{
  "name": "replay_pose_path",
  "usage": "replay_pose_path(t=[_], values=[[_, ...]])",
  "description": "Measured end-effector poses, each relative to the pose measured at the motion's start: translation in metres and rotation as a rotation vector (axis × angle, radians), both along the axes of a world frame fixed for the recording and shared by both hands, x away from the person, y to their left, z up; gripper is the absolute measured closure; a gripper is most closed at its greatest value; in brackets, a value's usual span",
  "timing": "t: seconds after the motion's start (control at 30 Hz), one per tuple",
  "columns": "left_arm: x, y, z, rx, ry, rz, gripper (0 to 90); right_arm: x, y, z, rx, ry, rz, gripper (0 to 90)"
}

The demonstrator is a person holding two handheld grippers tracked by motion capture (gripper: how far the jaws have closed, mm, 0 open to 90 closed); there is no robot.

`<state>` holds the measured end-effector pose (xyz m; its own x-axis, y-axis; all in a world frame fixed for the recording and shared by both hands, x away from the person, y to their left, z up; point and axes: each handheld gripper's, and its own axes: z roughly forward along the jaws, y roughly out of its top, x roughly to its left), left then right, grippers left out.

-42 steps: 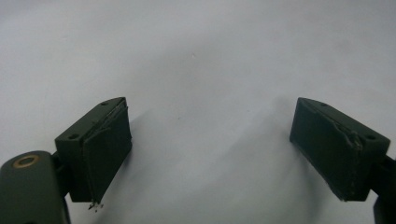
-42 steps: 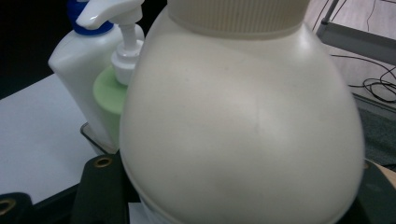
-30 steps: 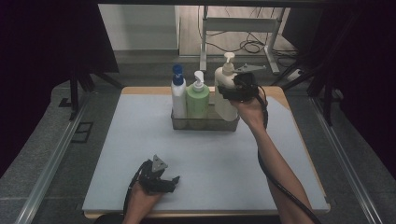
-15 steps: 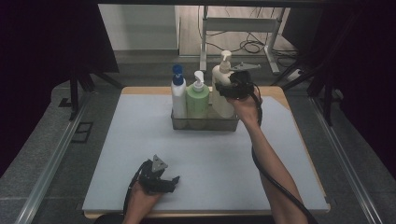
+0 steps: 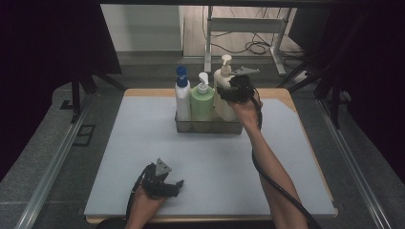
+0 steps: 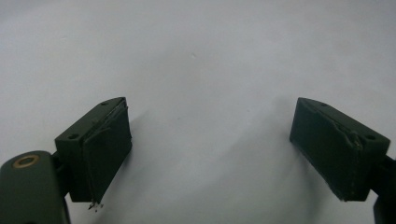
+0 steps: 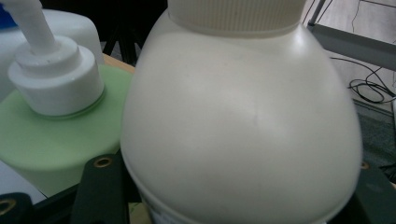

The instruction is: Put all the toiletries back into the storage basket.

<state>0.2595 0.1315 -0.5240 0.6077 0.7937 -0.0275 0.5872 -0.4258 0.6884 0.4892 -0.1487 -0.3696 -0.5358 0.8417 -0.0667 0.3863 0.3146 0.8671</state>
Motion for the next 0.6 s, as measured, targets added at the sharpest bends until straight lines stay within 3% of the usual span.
replay_pose_path(t=[0.6], values=[[0.0,0.0,0.0,0.0,-0.001,-0.002,12.3,-0.006,-0.003,-0.016,-0.006,0.039,-0.001,38.6]])
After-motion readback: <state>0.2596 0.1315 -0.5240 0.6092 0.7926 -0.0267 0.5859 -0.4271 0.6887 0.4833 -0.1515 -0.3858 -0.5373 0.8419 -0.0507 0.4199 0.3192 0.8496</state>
